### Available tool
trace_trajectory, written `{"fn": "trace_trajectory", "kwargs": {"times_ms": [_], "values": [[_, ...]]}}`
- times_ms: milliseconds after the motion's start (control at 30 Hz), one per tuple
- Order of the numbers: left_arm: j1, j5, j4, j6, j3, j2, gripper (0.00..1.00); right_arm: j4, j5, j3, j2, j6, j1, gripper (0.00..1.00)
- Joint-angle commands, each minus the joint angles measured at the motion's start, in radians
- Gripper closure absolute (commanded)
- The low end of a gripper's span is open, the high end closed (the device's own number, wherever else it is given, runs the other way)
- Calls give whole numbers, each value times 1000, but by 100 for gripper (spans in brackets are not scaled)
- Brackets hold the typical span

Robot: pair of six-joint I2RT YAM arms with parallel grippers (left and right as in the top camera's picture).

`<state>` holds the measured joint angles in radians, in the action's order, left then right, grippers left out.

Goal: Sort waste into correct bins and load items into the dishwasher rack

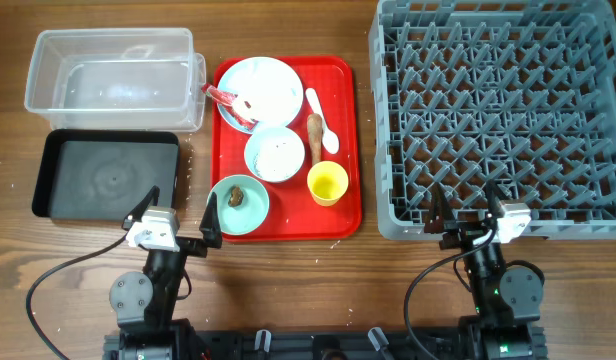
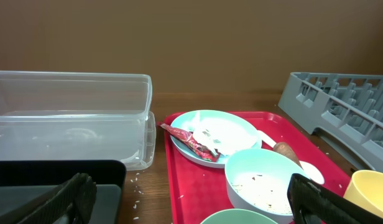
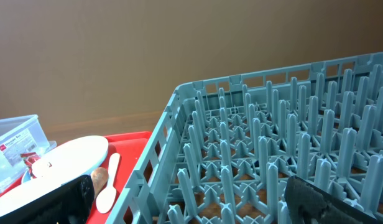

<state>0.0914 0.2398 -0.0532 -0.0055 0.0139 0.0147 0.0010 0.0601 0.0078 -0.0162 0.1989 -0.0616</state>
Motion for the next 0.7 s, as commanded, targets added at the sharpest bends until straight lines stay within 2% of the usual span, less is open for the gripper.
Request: {"fn": "trace_trajectory", "kwargs": {"times_ms": [0,167,267,300,367,433,533,667], "values": [[-7,-9,0,-6,-8,-10,0,3,16,-3,2,-13,5,0],[-7,-16,33,-6,-8,-10,0,69,-37,-2,2,-17,5,0],[-7,63,42,-16,-7,-10,0,111,58,55,-2,-154,5,1],[-7,62,79,-161,-2,-10,0,105,65,90,-18,-154,5,0],[-7,63,167,-319,24,-3,0,54,75,205,-90,-154,5,0],[-7,79,150,-317,86,23,0,31,108,318,-193,-154,5,0],[-7,86,41,-317,295,211,0,-104,117,607,-447,-162,5,0],[-10,144,-166,-312,710,655,0,-424,113,1047,-768,-207,5,0]]}}
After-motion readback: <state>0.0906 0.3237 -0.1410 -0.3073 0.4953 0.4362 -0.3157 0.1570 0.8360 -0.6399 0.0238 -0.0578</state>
